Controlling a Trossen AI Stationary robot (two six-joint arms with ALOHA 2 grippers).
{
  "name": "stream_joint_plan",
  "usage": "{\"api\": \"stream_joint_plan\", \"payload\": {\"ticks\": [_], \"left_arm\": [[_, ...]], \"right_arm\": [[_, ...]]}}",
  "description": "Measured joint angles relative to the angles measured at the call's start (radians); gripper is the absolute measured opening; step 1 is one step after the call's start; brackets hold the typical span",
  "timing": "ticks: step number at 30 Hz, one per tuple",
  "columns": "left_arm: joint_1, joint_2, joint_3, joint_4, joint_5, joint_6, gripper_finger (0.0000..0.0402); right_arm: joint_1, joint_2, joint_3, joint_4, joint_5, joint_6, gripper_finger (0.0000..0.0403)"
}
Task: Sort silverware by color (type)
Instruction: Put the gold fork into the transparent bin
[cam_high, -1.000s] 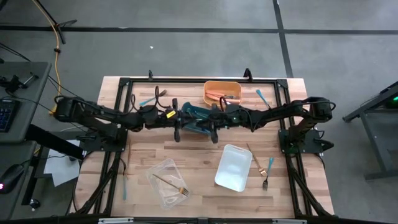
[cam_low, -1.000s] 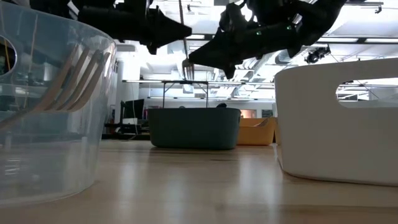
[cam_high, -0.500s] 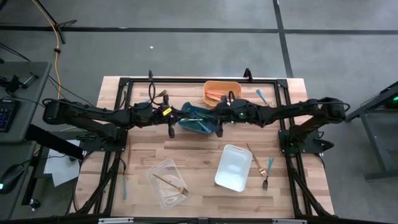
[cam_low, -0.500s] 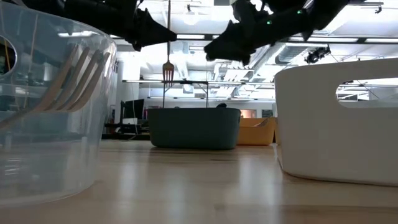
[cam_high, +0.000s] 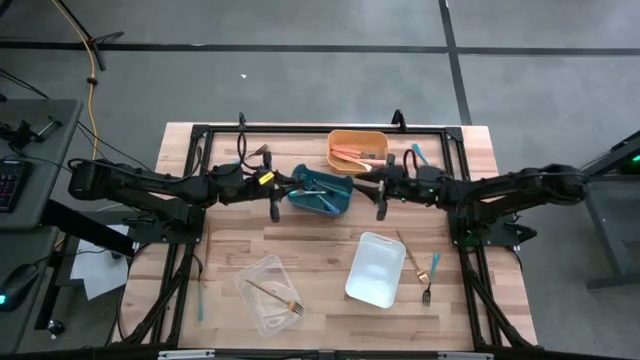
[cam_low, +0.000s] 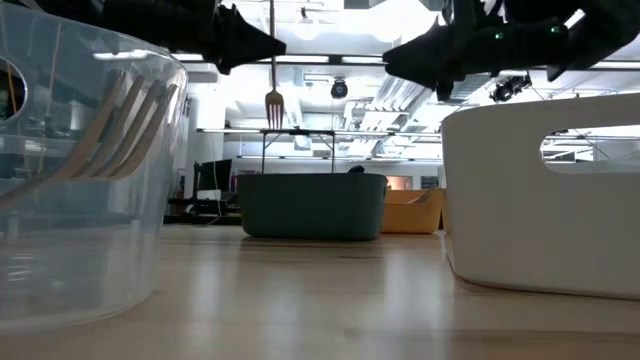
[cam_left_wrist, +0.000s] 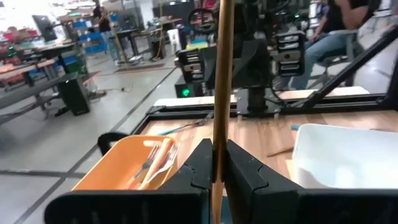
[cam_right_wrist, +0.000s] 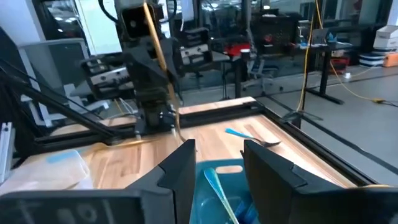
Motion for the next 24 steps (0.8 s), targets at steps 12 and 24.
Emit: {"api": "stream_joint_plan", "payload": {"ticks": [12,24], "left_arm": [[-0.147,-0.037,0.142,-0.363,0.275,0.022,0.0011],[-0.606,0.133,0.433,-0.87,0.091,-0.203,0.0011]], "right_arm": [[0.002,-0.014,-0.004,-0.009,-0.001,0.009,0.0129],[-0.002,-0.013,-0.004,-0.034,-0.001,0.054,0.0129]]}}
